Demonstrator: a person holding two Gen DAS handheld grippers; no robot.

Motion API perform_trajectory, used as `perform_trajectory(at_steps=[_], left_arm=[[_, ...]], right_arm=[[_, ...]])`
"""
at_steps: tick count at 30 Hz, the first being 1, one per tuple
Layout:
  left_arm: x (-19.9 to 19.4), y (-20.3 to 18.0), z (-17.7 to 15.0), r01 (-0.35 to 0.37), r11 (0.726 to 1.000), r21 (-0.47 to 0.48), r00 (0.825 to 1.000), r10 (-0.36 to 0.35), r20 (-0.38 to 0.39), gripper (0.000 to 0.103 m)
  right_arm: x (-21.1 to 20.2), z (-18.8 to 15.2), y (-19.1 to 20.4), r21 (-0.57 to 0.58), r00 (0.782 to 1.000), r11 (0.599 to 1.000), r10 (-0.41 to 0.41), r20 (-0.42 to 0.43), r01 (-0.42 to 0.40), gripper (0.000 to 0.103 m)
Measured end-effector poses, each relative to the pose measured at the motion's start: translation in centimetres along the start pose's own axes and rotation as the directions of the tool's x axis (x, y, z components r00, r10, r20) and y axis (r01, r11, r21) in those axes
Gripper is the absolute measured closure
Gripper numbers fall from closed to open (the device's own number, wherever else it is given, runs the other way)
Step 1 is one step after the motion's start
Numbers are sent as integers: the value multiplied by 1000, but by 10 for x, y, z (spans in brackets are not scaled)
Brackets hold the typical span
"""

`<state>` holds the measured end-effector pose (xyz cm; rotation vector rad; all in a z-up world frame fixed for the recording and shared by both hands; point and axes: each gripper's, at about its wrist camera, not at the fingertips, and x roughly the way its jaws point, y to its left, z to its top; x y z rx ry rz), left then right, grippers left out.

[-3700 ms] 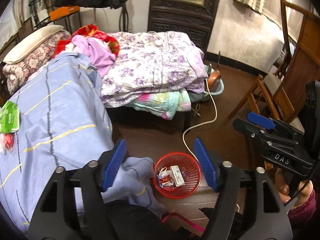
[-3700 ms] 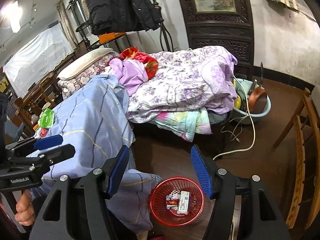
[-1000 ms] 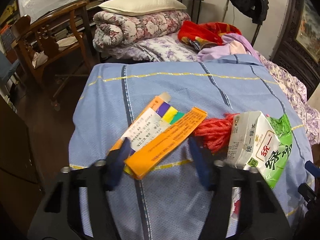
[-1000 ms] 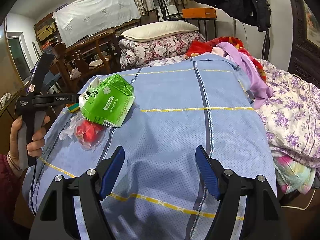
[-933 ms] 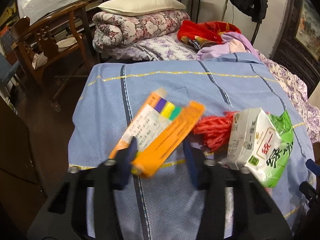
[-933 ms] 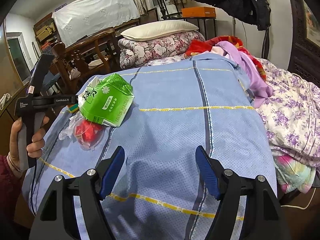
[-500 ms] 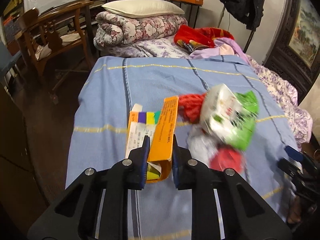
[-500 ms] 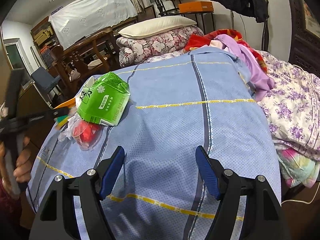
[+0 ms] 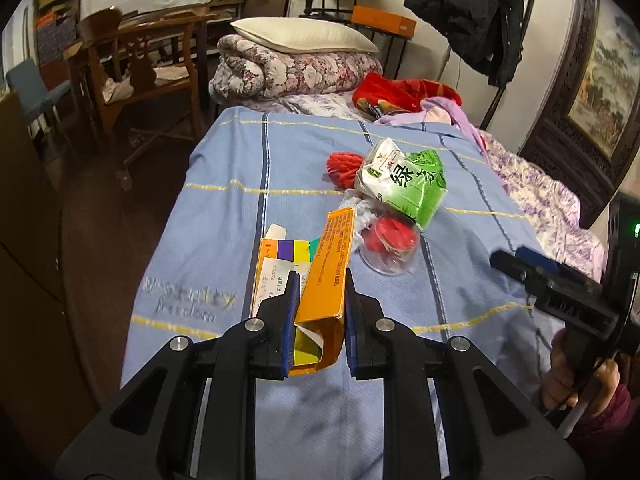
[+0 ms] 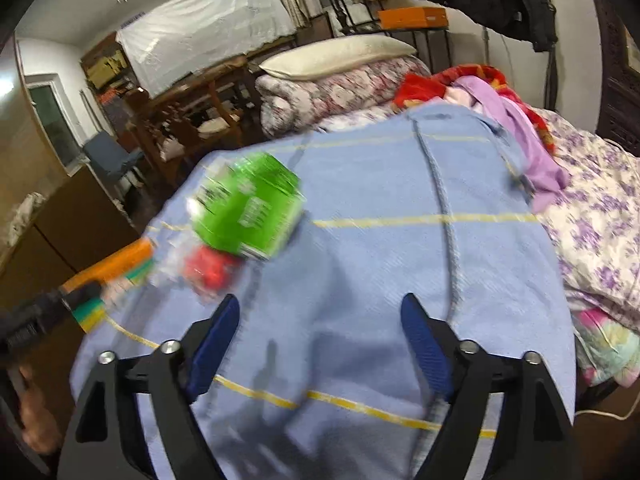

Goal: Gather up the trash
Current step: 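Grasp the green tissue pack with the right tool while the left tool holds the box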

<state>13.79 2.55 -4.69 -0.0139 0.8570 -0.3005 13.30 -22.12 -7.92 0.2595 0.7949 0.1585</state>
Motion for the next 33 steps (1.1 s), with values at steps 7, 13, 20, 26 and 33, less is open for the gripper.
perform_trajectory(at_steps=[7, 13, 20, 26, 33], left_arm=[[-5, 8, -8, -6, 1000, -26, 1000, 6, 10, 82], [-3, 16, -6, -7, 999, -45, 1000, 7, 16, 82], [5, 20, -5, -9, 998, -61, 1000, 10, 7, 82], [8, 17, -4, -6, 998, -56, 1000, 6, 2, 82], [0, 10, -2, -10, 999, -42, 1000, 10, 18, 82]], right_arm=[[14, 39, 38, -93, 999, 996, 11, 34, -8, 6], [47, 62, 51, -114, 1000, 993, 7, -3, -7, 6], [82, 69, 48, -99, 999, 995, -21, -33, 18, 6], [96, 64, 41, -43, 995, 998, 49, -86, -52, 21], [77, 62, 45, -46, 998, 997, 54, -42, -56, 26]])
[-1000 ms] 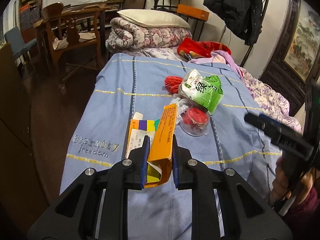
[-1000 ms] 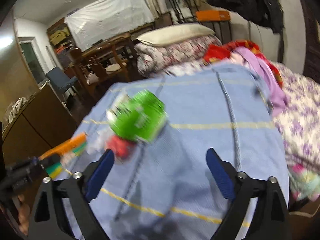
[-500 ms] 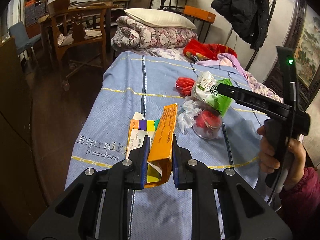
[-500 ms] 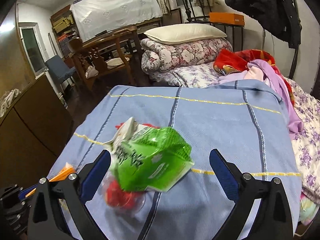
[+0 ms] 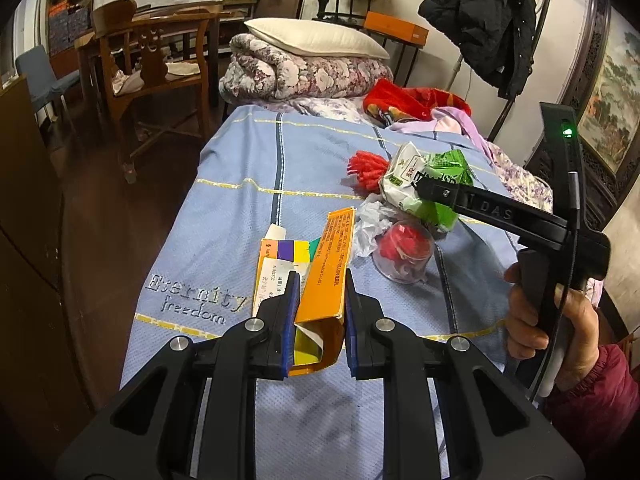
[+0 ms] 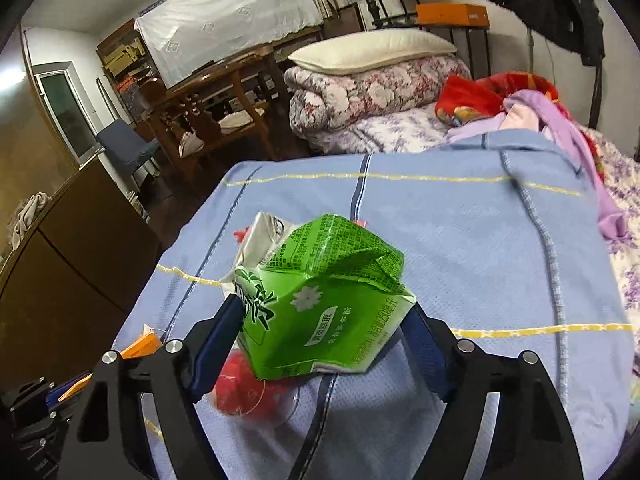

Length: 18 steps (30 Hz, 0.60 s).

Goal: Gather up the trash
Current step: 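Grasp the green tissue pack with the right tool while the left tool holds the box, then carry the box and tissue pack to the red wastebasket and release both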

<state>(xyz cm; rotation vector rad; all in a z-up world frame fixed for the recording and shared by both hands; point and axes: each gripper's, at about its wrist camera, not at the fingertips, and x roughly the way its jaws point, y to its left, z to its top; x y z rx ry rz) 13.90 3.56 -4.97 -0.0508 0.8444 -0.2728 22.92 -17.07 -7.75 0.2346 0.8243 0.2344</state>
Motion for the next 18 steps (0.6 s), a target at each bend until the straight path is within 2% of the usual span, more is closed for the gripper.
perform_trajectory(at_steps=[8, 18], left_arm=[[-18, -10, 4, 8, 1000, 15, 1000, -8, 27, 82], [-45, -33, 3, 29, 999, 40, 998, -31, 62, 82]], right_arm=[[-41, 0, 4, -15, 998, 1000, -5, 59, 6, 31], [-107, -14, -3, 9, 992, 1000, 3, 123, -4, 32]])
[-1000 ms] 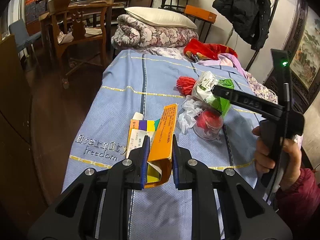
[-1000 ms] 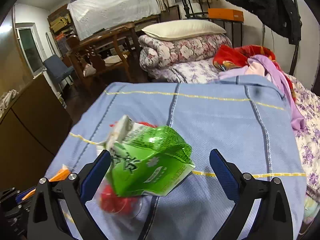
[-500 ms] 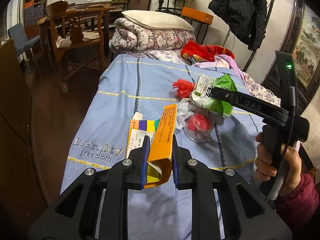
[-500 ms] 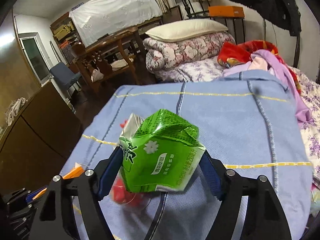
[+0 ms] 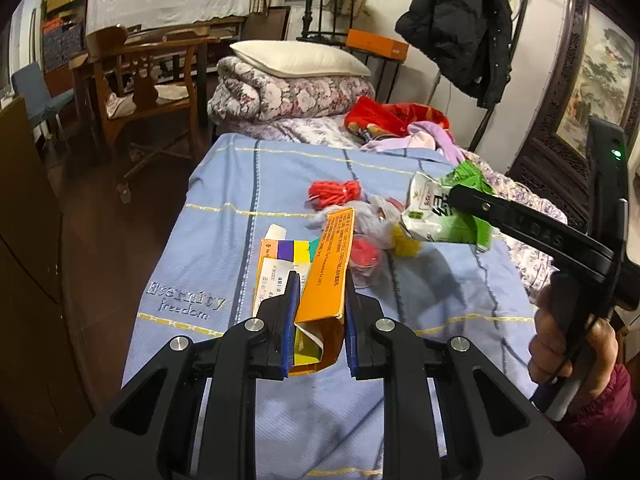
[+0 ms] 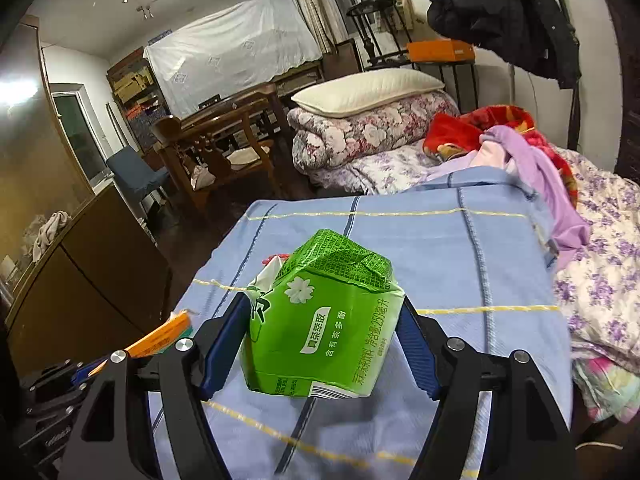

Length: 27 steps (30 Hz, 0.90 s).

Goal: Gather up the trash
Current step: 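Carry the box and tissue pack to the red wastebasket and release both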

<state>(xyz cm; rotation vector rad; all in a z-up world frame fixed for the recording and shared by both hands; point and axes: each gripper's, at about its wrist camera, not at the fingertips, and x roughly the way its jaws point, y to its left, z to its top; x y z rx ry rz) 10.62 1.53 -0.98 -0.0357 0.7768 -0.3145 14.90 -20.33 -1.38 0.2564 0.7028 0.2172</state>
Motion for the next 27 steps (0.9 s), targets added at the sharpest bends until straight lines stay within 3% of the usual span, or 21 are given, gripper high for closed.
perform_trajectory(at_steps=[10, 19, 27], left_arm=[[-24, -20, 2, 26, 1000, 9, 999, -26, 31, 82], [-42, -40, -3, 40, 998, 42, 998, -43, 52, 82], [-67, -74, -8, 76, 992, 97, 993, -84, 78, 82]], right_arm=[[-50, -3, -11, 37, 999, 998, 45, 22, -46, 31], [-88, -24, -14, 61, 997, 998, 31, 66, -35, 31], [-146, -36, -27, 72, 991, 997, 3, 136, -13, 31]])
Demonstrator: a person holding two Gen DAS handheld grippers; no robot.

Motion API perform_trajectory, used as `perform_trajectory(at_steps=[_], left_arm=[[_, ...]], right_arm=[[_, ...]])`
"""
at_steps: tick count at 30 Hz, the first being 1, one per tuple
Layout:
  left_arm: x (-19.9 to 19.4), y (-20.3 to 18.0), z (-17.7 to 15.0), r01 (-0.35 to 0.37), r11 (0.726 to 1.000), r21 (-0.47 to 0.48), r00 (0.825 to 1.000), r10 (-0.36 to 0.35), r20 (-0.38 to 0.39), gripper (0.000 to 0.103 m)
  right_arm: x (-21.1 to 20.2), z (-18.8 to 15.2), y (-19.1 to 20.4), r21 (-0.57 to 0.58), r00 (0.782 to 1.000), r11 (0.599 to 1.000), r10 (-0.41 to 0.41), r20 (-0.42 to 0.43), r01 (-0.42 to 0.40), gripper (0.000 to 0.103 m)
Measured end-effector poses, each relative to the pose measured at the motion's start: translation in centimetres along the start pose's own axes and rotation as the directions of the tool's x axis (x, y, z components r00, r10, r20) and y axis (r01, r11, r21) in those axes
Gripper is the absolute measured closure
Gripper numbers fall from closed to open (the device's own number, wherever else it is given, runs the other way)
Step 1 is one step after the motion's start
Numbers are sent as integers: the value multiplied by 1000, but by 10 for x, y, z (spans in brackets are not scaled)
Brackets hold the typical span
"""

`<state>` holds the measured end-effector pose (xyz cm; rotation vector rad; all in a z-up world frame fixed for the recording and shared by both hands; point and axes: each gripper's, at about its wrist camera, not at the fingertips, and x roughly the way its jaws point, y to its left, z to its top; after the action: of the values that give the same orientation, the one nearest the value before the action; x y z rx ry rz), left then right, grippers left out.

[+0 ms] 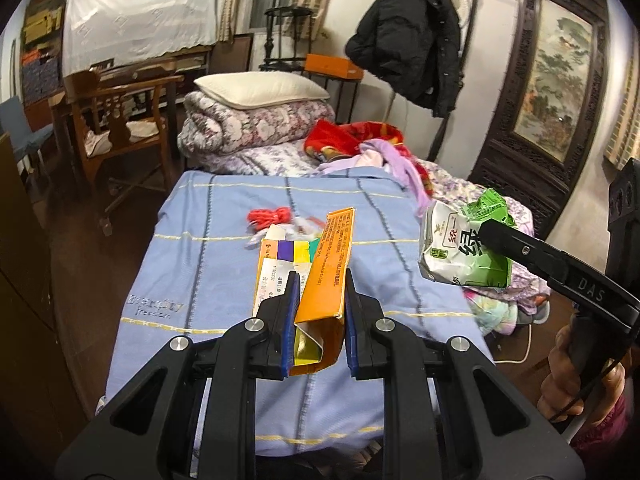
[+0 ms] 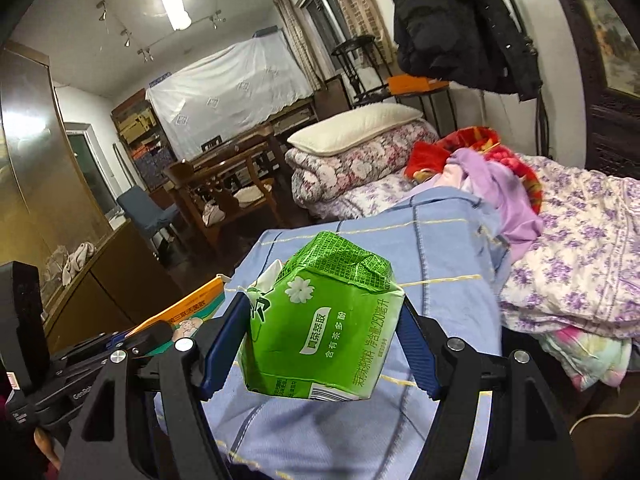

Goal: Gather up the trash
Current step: 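Carry the box and tissue pack to the red wastebasket and release both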

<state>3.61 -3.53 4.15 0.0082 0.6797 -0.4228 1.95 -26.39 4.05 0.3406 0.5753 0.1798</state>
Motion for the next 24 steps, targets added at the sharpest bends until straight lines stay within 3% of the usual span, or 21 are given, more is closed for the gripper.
perform_trajectory(at_steps=[10, 24], left_arm=[[-16, -61, -10, 45, 996, 81, 999, -46, 9, 82], [-10, -150, -43, 121, 972, 200, 992, -114, -46, 82]], right_arm=[[-76, -15, -25, 17, 997, 999, -41, 65, 39, 32], [-150, -56, -78, 68, 985, 987, -149, 87, 144, 31]])
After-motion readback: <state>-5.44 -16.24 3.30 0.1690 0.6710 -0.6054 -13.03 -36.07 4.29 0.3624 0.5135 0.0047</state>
